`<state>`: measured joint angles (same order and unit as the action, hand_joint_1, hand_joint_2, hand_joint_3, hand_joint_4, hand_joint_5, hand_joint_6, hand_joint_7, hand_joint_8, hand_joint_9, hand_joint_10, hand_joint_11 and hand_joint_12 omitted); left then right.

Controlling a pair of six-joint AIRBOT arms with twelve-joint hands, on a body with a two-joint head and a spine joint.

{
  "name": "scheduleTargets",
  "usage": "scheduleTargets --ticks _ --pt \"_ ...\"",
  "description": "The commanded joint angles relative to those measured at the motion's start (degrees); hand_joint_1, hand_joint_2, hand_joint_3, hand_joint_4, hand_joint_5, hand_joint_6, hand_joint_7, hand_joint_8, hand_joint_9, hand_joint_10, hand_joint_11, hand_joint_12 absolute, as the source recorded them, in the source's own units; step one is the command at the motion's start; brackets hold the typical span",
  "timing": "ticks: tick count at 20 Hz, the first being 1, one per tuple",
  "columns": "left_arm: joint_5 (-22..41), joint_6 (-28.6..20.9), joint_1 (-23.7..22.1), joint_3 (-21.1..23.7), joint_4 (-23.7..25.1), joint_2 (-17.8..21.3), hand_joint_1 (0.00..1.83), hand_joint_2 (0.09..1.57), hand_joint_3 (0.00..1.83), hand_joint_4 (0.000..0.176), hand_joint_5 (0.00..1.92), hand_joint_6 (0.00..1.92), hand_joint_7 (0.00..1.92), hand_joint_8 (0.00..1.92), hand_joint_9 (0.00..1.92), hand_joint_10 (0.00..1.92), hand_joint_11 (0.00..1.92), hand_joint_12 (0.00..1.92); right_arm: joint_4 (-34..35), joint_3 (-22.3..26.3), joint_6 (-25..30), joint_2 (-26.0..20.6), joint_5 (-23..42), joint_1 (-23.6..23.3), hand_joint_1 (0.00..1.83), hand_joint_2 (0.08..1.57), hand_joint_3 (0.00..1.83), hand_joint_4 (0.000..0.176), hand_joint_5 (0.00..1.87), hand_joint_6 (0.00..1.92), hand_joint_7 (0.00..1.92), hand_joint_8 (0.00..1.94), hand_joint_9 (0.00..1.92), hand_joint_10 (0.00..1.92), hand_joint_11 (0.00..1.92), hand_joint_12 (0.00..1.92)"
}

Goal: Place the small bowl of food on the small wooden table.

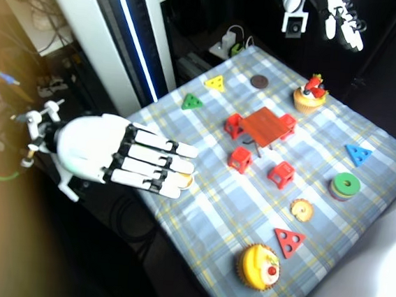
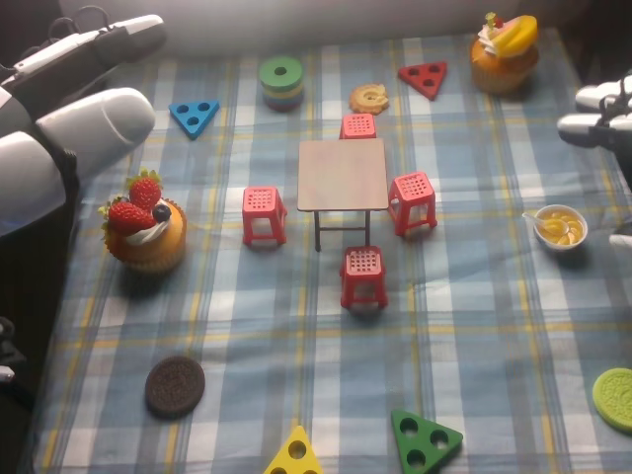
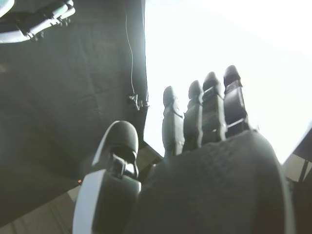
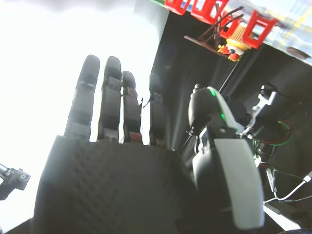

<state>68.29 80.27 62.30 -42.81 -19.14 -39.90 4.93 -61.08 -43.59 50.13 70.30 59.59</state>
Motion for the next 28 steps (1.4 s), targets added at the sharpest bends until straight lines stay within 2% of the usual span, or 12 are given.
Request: scheduleTargets --ticks 1,5,8,10,12,16,18,20,22,24,27,28 --pt "6.5 -0.3 -0.8 -0.3 0.5 -0.1 0.0 1.3 0.0 0.098 0.3 0.01 0.15 0.0 0.12 0.0 0.0 0.11 0.9 -0.5 0.4 0.2 5.9 -0.2 0.93 1.12 0.0 0.0 0.47 0.01 0.36 0.01 0.3 0.01 0.05 0.57" --pt "5.8 -0.3 -1.2 -0.7 0.5 -0.7 0.03 1.31 0.0 0.092 0.31 0.01 0.14 0.01 0.12 0.01 0.03 0.06 -1.0 -3.2 4.1 2.0 1.8 -1.2 0.94 1.03 0.0 0.0 0.43 0.0 0.39 0.0 0.31 0.01 0.06 0.57" --pt "5.4 -0.3 -1.3 -0.9 0.5 -1.0 0.15 1.3 0.0 0.084 0.33 0.01 0.17 0.0 0.16 0.01 0.05 0.09 -2.0 -4.4 4.4 2.8 -1.1 -2.9 0.98 1.0 0.0 0.0 0.4 0.0 0.39 0.0 0.34 0.01 0.1 0.59" --pt "5.4 -0.3 -1.3 -0.9 0.3 -1.0 0.28 1.29 0.0 0.077 0.36 0.0 0.17 0.0 0.15 0.0 0.01 0.2 -2.7 -5.5 4.4 3.6 -3.2 -4.6 0.89 1.0 0.0 0.0 0.41 0.01 0.45 0.01 0.44 0.02 0.18 0.69" --pt "5.4 -0.3 -1.3 -0.9 0.2 -1.1 0.35 1.29 0.0 0.084 0.33 0.0 0.16 0.0 0.14 0.0 0.0 0.18 -4.0 -6.4 4.4 4.4 -5.6 -6.5 0.88 0.98 0.0 0.0 0.42 0.0 0.53 0.0 0.5 0.0 0.23 0.58" --pt "5.4 -0.3 -1.3 -0.9 0.1 -1.2 0.46 1.28 0.0 0.076 0.34 0.0 0.17 0.0 0.14 0.0 0.0 0.17 -6.0 -8.0 4.4 5.6 -9.7 -9.2 0.82 0.93 0.0 0.0 0.54 0.01 0.6 0.01 0.53 0.0 0.33 0.45" --pt "5.3 -0.3 -1.3 -1.0 0.0 -1.3 0.5 1.27 0.0 0.086 0.33 0.0 0.17 0.0 0.13 0.0 0.0 0.16 -6.9 -8.6 4.4 6.0 -11.9 -10.0 0.8 0.93 0.0 0.0 0.56 0.0 0.6 0.0 0.52 0.0 0.26 0.59" --pt "5.3 -0.3 -1.3 -1.0 0.0 -1.3 0.51 1.25 0.0 0.073 0.36 0.0 0.17 0.0 0.14 0.0 0.0 0.21 -7.4 -8.9 4.4 6.1 -13.0 -10.4 0.8 0.94 0.0 0.0 0.6 0.0 0.65 0.0 0.58 0.0 0.22 0.79" --pt "5.3 -0.3 -1.3 -1.0 -0.1 -1.3 0.53 1.26 0.0 0.077 0.36 0.0 0.17 0.0 0.14 0.0 0.0 0.22 -7.7 -9.3 4.4 6.2 -13.9 -10.8 0.86 0.98 0.0 0.0 0.61 0.0 0.66 0.0 0.61 0.0 0.2 0.91" --pt "5.3 -0.5 -1.3 -1.0 -0.1 -1.3 0.54 1.26 0.0 0.079 0.35 0.0 0.17 0.0 0.14 0.0 0.0 0.22 -8.2 -9.7 4.4 6.6 -14.9 -11.4 0.89 0.99 0.0 0.0 0.6 0.0 0.62 0.0 0.58 0.0 0.19 0.87" --pt "5.2 -0.6 -1.3 -1.0 -0.1 -1.4 0.55 1.26 0.0 0.089 0.32 0.0 0.18 0.01 0.14 0.0 0.0 0.15 -8.8 -10.1 4.4 7.2 -16.0 -12.0 0.91 0.98 0.0 0.022 0.63 0.01 0.64 0.01 0.57 0.0 0.21 0.78" --pt "5.2 -0.7 -1.3 -1.0 -0.1 -1.4 0.54 1.27 0.0 0.091 0.33 0.0 0.18 0.0 0.15 0.0 0.0 0.13 -9.0 -10.2 4.4 7.4 -16.1 -12.1 0.94 0.98 0.0 0.015 0.66 0.0 0.67 0.0 0.58 0.0 0.18 0.82"
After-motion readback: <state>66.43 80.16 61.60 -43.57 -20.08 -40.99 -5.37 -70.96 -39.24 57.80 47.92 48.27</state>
